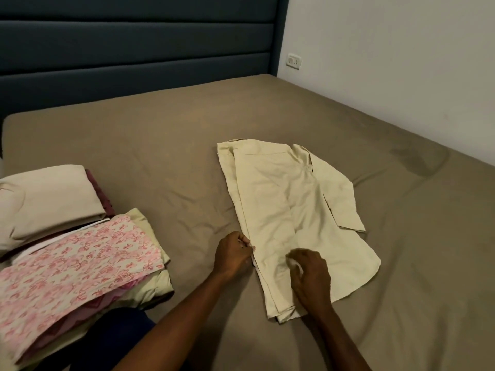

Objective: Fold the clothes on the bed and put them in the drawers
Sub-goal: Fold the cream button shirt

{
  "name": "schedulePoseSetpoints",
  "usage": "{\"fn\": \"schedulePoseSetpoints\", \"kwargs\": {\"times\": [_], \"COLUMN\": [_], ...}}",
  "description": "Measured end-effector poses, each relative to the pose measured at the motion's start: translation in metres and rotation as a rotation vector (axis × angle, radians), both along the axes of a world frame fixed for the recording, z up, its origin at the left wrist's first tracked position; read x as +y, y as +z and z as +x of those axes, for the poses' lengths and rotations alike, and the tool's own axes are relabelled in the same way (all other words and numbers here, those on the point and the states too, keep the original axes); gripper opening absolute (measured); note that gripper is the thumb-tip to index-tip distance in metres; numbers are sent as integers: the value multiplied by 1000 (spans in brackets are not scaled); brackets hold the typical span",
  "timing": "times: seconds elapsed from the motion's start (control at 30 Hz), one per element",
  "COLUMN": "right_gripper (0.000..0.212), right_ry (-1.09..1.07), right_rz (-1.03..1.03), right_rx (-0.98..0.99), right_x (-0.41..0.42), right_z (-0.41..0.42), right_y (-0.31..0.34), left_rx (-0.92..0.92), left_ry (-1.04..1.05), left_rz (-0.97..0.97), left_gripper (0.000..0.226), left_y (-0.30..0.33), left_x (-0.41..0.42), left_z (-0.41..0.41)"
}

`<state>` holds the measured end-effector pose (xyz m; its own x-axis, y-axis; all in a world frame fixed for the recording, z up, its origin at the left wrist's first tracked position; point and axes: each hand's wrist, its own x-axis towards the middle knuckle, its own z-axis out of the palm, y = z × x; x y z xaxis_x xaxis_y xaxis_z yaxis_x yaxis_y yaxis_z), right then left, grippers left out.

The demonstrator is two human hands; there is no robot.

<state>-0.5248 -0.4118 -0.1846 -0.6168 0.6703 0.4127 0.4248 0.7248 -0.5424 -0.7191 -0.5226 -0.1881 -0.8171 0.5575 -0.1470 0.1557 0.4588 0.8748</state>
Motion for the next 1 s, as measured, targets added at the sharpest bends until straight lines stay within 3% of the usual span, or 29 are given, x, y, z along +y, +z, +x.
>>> {"fn": "schedulePoseSetpoints", "kwargs": {"times": [0.23, 0.43, 0.63, 0.7, 0.77, 0.8, 1.0], "right_gripper": [71, 76, 81, 83, 84, 84, 86], "right_ry": [131, 144, 200, 210, 211, 217, 218], "right_rz": [7, 18, -10, -18, -20, -22, -38], "right_rx": [-538, -438, -346, -329, -333, -326, -323], "right_x": [47, 48, 52, 54, 54, 55, 55], "right_z": [-51, -46, -48, -49, -48, -48, -50], "right_y": [-30, -39, -46, -48, -51, -51, -54], "left_rx": [157, 63, -58, -120, -141, -135, -155], "left_ry": [55, 156, 267, 266, 313, 354, 452], "left_rz": [10, 26, 39, 39, 69, 94, 237], "left_gripper": [43, 77, 84, 71, 27, 18, 19], "left_y": [10, 18, 25, 23, 10, 6, -18], "left_x": [39, 106, 169, 183, 192, 193, 187], "left_z": [-52, -132, -213, -239, -265, -274, -274]}}
